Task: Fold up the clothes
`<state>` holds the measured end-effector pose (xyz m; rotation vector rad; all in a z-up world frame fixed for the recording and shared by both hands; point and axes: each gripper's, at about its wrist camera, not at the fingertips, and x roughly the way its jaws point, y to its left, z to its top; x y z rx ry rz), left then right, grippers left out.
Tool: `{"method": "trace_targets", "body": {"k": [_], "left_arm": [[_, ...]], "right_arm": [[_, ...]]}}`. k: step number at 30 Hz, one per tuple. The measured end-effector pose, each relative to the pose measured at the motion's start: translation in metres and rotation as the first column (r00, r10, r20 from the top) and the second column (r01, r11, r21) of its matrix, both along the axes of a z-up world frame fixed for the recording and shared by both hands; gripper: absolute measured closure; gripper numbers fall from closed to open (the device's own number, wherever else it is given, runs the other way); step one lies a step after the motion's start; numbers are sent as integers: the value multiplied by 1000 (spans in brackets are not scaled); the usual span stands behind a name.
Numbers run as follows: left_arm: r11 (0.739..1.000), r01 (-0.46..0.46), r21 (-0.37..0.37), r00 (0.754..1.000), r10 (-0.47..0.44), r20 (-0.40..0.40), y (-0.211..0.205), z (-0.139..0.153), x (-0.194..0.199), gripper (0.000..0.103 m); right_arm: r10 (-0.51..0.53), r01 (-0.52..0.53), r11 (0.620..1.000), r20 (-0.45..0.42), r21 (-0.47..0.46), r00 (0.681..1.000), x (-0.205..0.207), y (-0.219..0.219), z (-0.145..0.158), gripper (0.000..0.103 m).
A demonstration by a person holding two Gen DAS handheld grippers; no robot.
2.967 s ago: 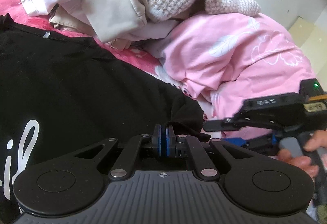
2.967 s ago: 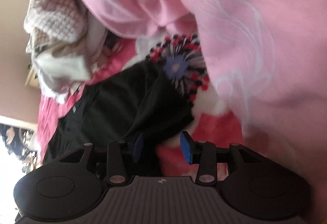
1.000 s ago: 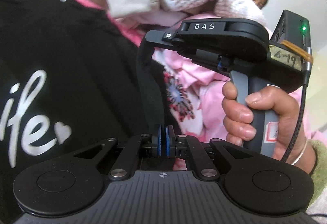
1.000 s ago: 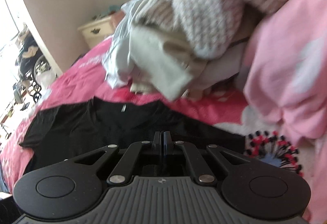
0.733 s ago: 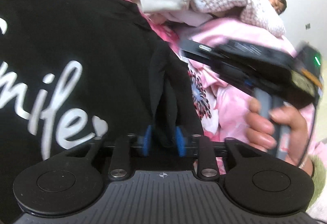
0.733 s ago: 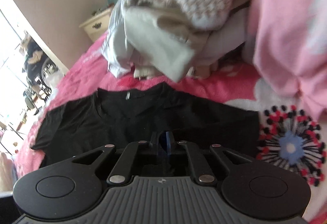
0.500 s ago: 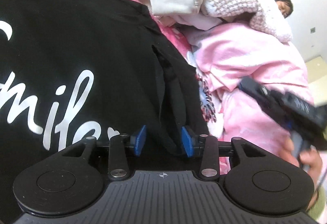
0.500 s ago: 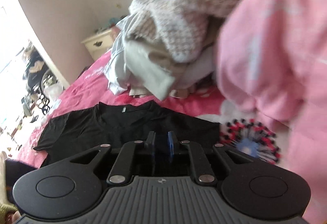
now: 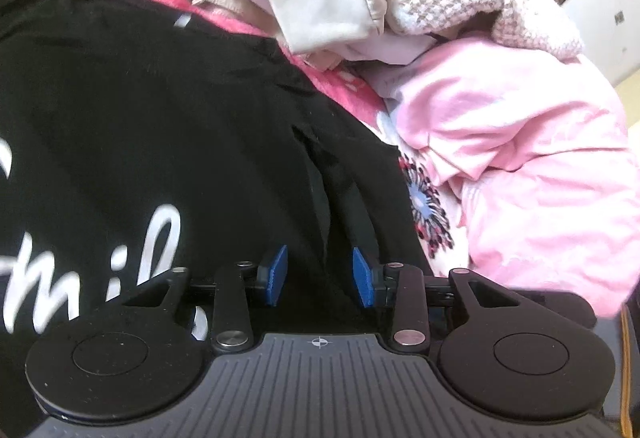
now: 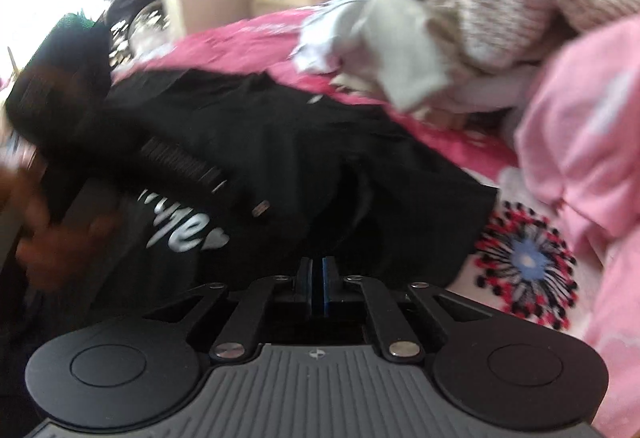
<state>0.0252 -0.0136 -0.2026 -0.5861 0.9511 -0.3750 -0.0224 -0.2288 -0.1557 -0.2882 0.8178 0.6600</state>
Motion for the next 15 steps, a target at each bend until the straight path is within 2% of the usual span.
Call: {"method": "trace_targets", "body": {"k": [3, 7, 9, 12, 15], "left_arm": [[1000, -9, 23, 1000, 9, 10, -3, 2, 9, 67], [992, -46, 114, 998, 41, 51, -15, 5, 12, 67], [991, -38, 128, 998, 30, 63, -20, 6, 15, 67], [988, -50, 146, 996, 38, 83, -22, 8, 18, 67], [988, -62, 144, 996, 52, 76, -20, 6, 23, 69]], "right_arm": [[-7, 7, 1000, 0, -17, 1000, -8, 3, 0, 97], [-54, 54, 998, -4, -29, 999, -8, 3, -2, 96], [-73, 72, 997, -17, -30, 997, -5, 4, -4, 95], [-96, 95, 995, -40, -23, 995, -2, 4, -6, 87], [-101, 100, 995, -46, -15, 994, -3, 3, -5, 83]]}}
